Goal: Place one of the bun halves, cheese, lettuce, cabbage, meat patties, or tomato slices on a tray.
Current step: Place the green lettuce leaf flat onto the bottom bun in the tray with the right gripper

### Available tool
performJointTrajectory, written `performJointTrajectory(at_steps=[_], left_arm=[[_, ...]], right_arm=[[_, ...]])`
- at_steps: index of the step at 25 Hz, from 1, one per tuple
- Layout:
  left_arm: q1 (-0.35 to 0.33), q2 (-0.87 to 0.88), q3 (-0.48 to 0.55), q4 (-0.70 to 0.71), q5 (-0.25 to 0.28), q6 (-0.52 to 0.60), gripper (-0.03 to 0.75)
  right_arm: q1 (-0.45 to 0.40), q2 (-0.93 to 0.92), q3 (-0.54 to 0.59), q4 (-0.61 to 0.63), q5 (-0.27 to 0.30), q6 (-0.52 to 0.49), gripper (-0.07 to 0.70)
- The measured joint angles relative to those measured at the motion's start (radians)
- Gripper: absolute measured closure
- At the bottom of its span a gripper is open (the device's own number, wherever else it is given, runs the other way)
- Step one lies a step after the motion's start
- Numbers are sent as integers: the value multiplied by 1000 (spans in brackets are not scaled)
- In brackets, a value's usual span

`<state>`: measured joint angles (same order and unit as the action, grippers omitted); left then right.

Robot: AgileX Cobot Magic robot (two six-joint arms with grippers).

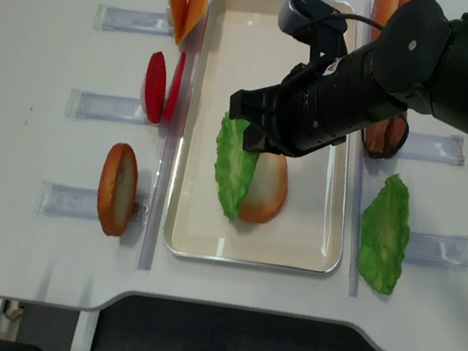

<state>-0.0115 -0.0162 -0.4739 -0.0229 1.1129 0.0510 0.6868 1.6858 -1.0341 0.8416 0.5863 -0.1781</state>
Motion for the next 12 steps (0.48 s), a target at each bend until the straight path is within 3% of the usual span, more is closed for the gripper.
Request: performJointTrajectory(at_steps=[12], left_arm=[[0, 0, 0, 0, 0, 0, 199]], right_arm=[[0, 0, 0, -183, 0, 96, 618]])
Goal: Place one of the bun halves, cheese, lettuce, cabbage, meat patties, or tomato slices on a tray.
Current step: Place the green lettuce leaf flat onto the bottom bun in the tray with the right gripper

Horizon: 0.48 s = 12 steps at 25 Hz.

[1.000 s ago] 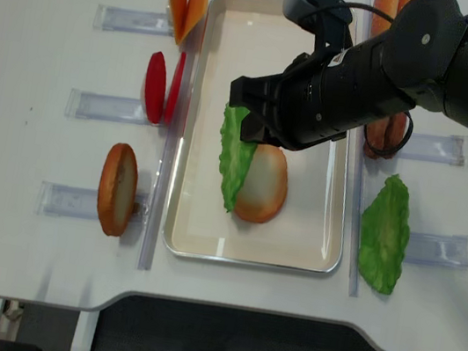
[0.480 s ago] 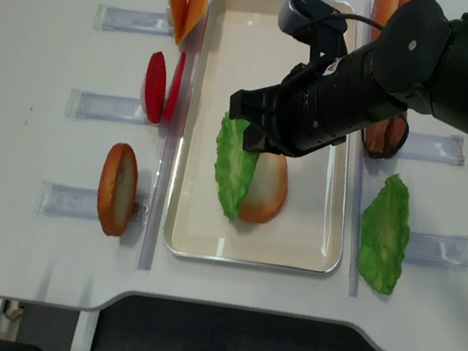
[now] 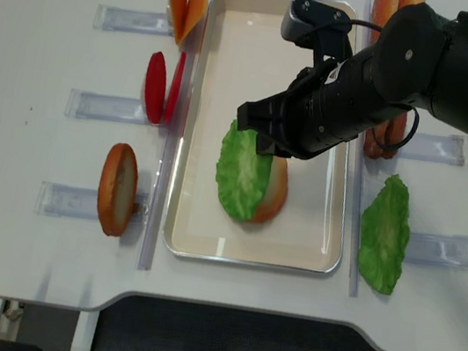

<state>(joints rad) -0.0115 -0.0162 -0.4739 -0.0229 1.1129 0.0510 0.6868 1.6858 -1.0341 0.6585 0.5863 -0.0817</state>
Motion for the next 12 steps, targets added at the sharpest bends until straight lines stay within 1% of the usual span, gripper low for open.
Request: performJointTrajectory(at_steps=[4, 12], left_arm=[[0, 0, 0, 0, 0, 0, 199], [0, 0, 0, 0, 0, 0, 199]], right_arm=[[0, 0, 0, -33, 0, 22, 618], [0, 0, 0, -38, -1, 26, 618]])
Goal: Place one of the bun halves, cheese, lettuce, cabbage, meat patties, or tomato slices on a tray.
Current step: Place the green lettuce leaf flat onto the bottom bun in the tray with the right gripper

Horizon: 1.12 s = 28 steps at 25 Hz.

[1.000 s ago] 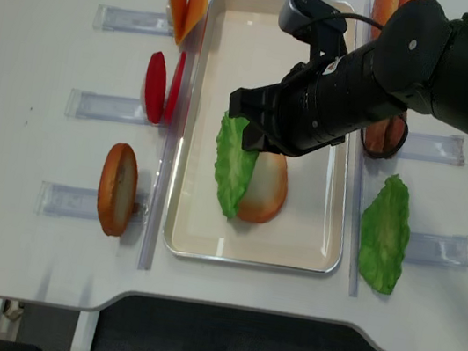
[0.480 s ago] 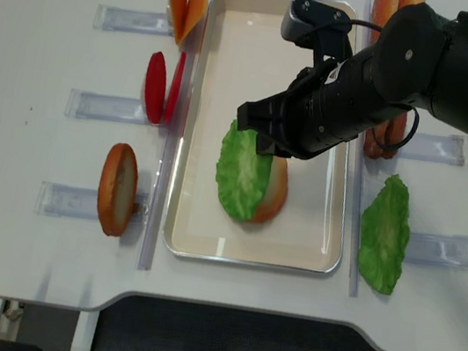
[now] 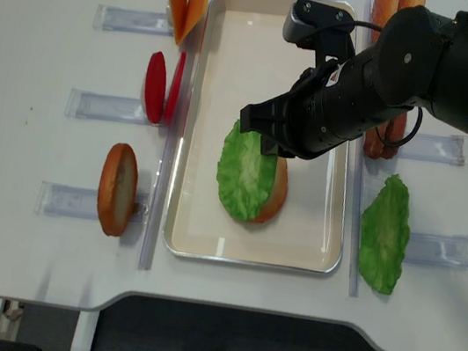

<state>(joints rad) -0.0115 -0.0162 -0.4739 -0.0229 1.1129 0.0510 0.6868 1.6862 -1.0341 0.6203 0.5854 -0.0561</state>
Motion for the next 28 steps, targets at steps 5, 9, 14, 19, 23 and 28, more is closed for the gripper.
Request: performJointTrajectory(at_steps=[5, 9, 14, 19, 23, 28], left_arm=[[0, 0, 0, 0, 0, 0, 199], [0, 0, 0, 0, 0, 0, 199], [0, 0, 0, 0, 0, 0, 199], [0, 0, 0, 0, 0, 0, 199], [0, 0, 0, 0, 0, 0, 199], [0, 0, 0, 0, 0, 0, 199]], right_arm=[[0, 0, 0, 0, 0, 1, 614], [0, 0, 0, -1, 1, 3, 573], [0, 0, 0, -8, 1, 4, 417], [0, 0, 0, -37, 1, 32, 254], [0, 0, 0, -129, 3, 134, 176], [0, 0, -1, -193, 33, 185, 139]])
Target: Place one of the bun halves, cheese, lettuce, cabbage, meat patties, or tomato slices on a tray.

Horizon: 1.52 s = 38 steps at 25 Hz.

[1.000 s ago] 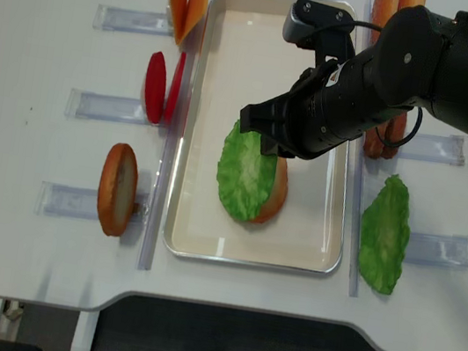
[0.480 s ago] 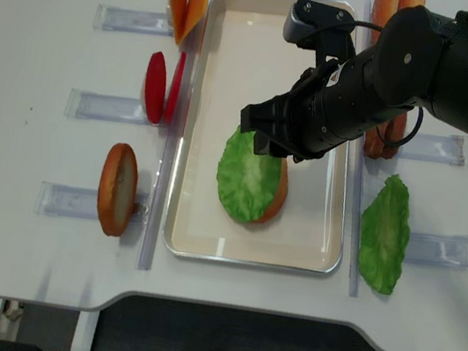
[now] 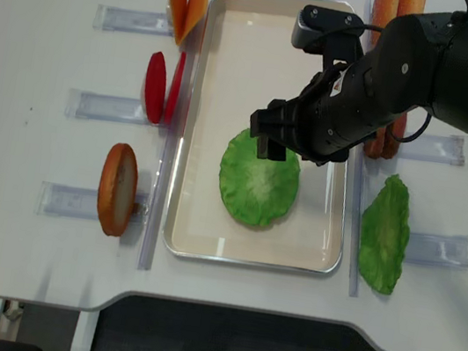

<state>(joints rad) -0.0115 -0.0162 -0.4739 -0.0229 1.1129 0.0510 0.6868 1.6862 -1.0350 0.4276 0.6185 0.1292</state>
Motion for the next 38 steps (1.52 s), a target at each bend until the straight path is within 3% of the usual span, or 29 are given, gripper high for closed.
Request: performJointTrajectory(at_steps=[13, 20, 27, 32, 34, 38], left_arm=[[0, 0, 0, 0, 0, 0, 199], [0, 0, 0, 0, 0, 0, 199], [0, 0, 0, 0, 0, 0, 199], [0, 0, 0, 0, 0, 0, 199], [0, 0, 0, 0, 0, 0, 199], [0, 0, 0, 0, 0, 0, 199]], right_arm=[[0, -27, -16, -99, 119, 107, 132], [0, -79, -130, -251, 281, 217, 132], [0, -98, -248, -344, 418, 225, 132], [0, -100, -324, -417, 550, 233, 132], [0, -100, -354, -440, 584, 245, 132], [0, -100, -413, -496, 598, 255, 134]])
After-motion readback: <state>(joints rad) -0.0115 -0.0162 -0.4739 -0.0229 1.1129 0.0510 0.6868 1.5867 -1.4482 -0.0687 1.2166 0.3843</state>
